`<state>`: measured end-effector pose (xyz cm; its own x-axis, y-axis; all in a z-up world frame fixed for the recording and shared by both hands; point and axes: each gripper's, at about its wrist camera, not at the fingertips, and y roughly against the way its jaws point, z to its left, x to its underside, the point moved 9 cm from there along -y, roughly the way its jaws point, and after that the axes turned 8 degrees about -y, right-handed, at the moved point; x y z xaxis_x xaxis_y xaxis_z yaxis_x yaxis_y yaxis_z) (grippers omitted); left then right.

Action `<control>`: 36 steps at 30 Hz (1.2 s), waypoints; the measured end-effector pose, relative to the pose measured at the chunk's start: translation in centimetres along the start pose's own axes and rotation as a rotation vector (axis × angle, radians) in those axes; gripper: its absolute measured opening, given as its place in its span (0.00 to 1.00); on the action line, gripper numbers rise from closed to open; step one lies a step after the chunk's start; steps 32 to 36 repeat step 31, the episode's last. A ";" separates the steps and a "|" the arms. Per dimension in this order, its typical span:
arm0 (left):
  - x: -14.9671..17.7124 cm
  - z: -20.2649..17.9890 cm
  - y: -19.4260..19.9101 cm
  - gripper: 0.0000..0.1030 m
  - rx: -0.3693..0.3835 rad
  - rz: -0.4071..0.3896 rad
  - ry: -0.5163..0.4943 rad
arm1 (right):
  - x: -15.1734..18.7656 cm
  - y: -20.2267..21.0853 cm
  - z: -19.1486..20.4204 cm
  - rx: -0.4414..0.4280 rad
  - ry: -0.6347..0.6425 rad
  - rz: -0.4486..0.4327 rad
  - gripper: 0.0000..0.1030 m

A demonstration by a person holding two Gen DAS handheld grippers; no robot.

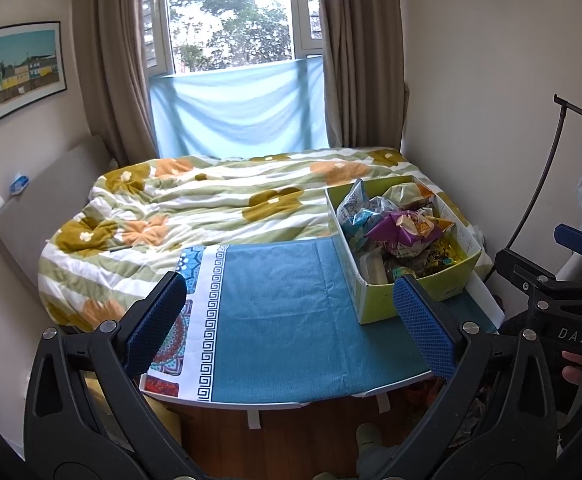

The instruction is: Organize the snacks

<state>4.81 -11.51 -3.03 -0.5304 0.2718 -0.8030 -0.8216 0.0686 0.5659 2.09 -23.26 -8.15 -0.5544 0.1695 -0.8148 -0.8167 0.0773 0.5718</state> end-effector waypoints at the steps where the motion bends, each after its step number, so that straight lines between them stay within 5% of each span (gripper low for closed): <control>1: 0.0 0.0 -0.1 1.00 0.000 0.001 0.001 | 0.0 -0.2 -0.1 -0.001 0.000 0.001 1.00; 36: -0.4 -0.1 1.1 1.00 -0.023 -0.033 0.000 | -0.2 -0.3 0.3 -0.012 -0.013 -0.005 1.00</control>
